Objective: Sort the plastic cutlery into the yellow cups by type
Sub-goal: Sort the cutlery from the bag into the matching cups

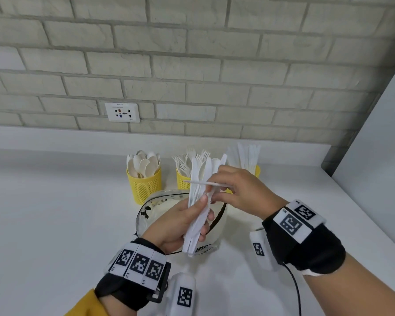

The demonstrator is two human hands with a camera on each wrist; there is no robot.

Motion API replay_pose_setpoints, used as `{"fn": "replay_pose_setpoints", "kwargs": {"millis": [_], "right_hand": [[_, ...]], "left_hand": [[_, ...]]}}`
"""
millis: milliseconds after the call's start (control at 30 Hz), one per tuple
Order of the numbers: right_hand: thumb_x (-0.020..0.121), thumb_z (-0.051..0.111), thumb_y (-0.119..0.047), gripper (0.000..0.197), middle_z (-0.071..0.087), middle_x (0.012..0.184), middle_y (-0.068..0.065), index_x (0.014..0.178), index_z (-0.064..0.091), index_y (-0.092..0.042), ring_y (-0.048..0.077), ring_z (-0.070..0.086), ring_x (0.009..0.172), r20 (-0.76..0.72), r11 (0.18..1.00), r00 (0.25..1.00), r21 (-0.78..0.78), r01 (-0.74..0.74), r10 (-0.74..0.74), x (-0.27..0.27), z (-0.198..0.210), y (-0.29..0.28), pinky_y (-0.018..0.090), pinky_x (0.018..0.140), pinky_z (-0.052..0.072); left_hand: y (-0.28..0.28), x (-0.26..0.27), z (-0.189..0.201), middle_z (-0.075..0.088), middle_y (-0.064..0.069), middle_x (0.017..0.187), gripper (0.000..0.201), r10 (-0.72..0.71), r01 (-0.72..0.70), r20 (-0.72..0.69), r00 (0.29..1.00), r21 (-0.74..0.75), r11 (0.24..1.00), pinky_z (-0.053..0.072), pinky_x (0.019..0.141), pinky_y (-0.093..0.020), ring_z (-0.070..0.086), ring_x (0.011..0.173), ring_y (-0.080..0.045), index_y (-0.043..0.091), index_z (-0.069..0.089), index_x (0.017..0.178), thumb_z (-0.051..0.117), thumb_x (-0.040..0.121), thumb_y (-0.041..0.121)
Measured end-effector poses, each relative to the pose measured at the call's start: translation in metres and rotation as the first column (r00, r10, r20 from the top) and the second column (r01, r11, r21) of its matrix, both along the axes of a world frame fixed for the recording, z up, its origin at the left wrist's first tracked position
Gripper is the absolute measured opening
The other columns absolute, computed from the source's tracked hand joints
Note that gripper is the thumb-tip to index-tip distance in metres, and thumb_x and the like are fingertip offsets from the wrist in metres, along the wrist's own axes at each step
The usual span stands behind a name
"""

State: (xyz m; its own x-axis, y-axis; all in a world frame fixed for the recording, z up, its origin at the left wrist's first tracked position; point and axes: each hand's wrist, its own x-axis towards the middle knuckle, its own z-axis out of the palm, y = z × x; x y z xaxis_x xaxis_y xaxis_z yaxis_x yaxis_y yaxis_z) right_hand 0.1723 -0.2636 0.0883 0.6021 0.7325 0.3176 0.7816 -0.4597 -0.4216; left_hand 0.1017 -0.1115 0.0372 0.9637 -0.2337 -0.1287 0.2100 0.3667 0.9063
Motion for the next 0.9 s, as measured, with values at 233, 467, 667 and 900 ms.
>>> {"fn": "replay_pose_setpoints", "kwargs": {"millis": [233, 467, 667, 900], "right_hand": [[0.080, 0.062, -0.023, 0.011, 0.040, 0.089, -0.007, 0.085, 0.063, -0.014, 0.009, 0.046, 0.075, 0.142, 0.998, 0.989, 0.040, -0.042, 0.036, 0.001, -0.015, -0.003, 0.032, 0.062, 0.044], [0.089, 0.042, -0.032, 0.018, 0.032, 0.073, -0.016, 0.076, 0.032, -0.025, 0.007, 0.024, 0.068, 0.191, 0.979, 0.972, 0.177, 0.102, -0.136, -0.001, -0.022, -0.007, 0.021, 0.059, 0.028], [0.095, 0.046, -0.024, 0.010, 0.046, 0.062, -0.011, 0.094, 0.042, -0.016, -0.003, 0.048, 0.045, -0.423, 0.839, 0.891, 0.415, 0.353, -0.166, -0.020, -0.030, 0.008, 0.010, 0.048, 0.032], [0.087, 0.062, -0.024, 0.022, 0.048, 0.047, 0.000, 0.078, 0.053, -0.007, 0.013, 0.038, 0.034, -0.773, 0.683, 0.633, 0.483, 0.548, 0.040, -0.028, -0.030, 0.027, 0.020, 0.037, 0.031]], "left_hand": [[0.003, 0.002, 0.001, 0.051, -0.004, 0.064, 0.018, 0.065, -0.065, -0.007, 0.998, -0.125, 0.990, 0.041, 0.041, -0.022, 0.049, 0.048, -0.013, 0.009, 0.060, 0.094, 0.060, 0.081, 0.021], [0.004, 0.004, -0.002, 0.056, -0.007, 0.070, 0.016, 0.122, -0.117, 0.061, 0.991, -0.079, 0.990, 0.044, 0.045, -0.022, 0.052, 0.050, -0.013, 0.005, 0.056, 0.096, 0.063, 0.084, 0.014], [0.002, 0.005, -0.005, 0.059, -0.014, 0.077, 0.008, 0.147, -0.146, 0.132, 0.980, -0.020, 0.989, 0.049, 0.053, -0.027, 0.055, 0.056, -0.017, 0.016, 0.072, 0.085, 0.065, 0.083, 0.020], [-0.004, 0.004, -0.001, 0.064, -0.006, 0.064, 0.033, 0.152, -0.159, 0.172, 0.973, 0.025, 0.987, 0.053, 0.055, -0.027, 0.059, 0.056, -0.017, 0.013, 0.059, 0.113, 0.057, 0.084, 0.028]]}}
